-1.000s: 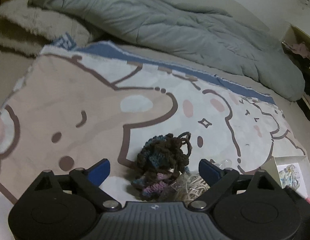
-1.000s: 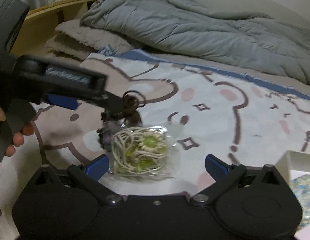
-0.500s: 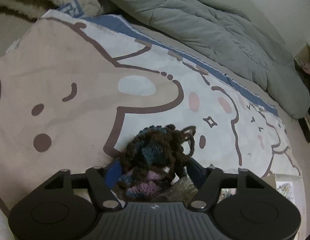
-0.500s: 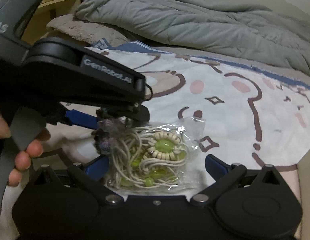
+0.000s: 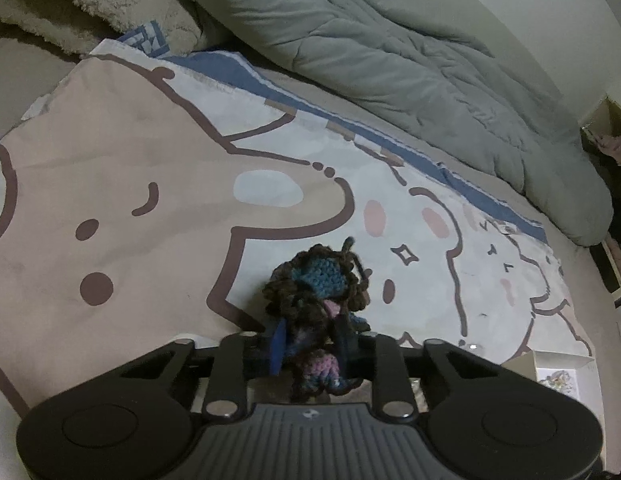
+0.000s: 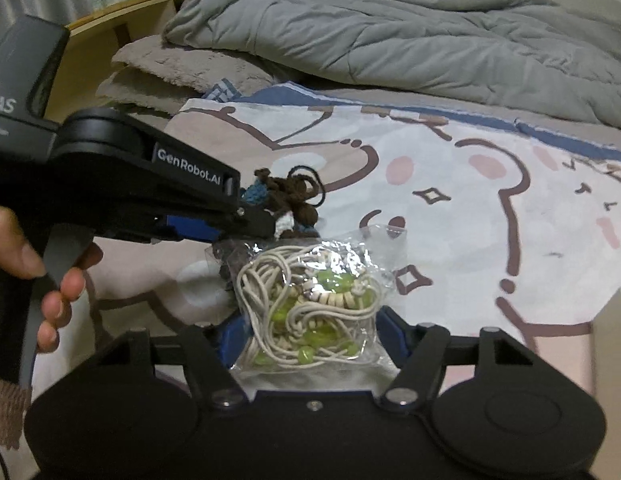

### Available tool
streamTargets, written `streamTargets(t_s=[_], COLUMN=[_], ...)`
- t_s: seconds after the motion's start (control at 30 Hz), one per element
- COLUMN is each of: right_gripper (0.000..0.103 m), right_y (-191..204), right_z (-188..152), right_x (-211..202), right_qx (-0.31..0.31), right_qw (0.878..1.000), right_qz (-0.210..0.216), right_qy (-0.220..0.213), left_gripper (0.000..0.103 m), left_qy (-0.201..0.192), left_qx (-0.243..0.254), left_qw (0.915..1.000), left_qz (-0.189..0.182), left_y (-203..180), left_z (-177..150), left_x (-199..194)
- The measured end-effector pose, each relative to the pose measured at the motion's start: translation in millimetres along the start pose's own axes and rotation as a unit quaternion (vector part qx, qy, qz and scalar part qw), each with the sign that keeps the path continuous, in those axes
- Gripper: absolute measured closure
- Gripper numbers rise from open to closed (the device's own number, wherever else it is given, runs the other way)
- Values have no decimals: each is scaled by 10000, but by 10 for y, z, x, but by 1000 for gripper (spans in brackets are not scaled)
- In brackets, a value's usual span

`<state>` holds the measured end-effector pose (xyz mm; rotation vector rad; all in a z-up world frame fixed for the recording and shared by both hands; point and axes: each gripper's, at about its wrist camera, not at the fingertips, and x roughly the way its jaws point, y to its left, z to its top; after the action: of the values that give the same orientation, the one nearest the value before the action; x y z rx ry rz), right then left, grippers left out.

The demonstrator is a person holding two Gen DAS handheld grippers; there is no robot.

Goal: Organize objects
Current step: 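Grasp the dark crocheted bundle with the left tool while the right tool grasps the clear bag, then lift the crocheted bundle with the left tool while the right tool lifts the clear bag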

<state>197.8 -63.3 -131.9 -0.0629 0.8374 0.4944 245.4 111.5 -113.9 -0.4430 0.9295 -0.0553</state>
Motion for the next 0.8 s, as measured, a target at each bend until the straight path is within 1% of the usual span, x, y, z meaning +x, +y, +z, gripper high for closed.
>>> streamTargets(t_s=[0.07, 0.13, 0.23, 0.43, 0.47, 0.5, 0.53, 0.57, 0.63, 0.8], right_gripper=[34, 34, 34, 34, 34, 34, 34, 34, 34, 34], right_y=[-14, -34, -59, -84, -88, -93, -98, -107, -125, -229], right_z=[12, 23, 28, -26, -36, -49, -64, -76, -98, -134], right_x=[-116, -251, -453, -752, -784, -824, -854, -889, -953, -980], right_qx=[-40, -58, -55, -120, -110, -97, -88, -65, 5, 223], right_qw=[10000, 10000, 9999, 9998, 9998, 9998, 9998, 9998, 9999, 9997], right_qz=[-32, -43, -55, -133, -144, -157, -163, -168, -150, -121], right_qy=[-1, -29, -81, -48, -37, -13, 0, 1, -15, -8], left_gripper=[95, 97, 103, 103, 103, 101, 83, 54, 25, 25], left_qy=[-19, -63, -101, -136, -149, -165, -144, -115, -159, -154], left_qx=[22, 79, 162, 225, 204, 103, -10, -138, -243, -282], left_qw=[10000, 9999, 9998, 9996, 9996, 9998, 9999, 9998, 9995, 9993], left_qz=[-10, -3, -6, 78, 79, 80, 56, 60, 154, 205], left_y=[-22, -48, -74, -76, -69, -56, -39, -24, -27, -92], left_z=[-17, -38, -70, -147, -160, -171, -180, -190, -208, -168], left_x=[-61, -137, -238, -399, -419, -431, -429, -419, -400, -211])
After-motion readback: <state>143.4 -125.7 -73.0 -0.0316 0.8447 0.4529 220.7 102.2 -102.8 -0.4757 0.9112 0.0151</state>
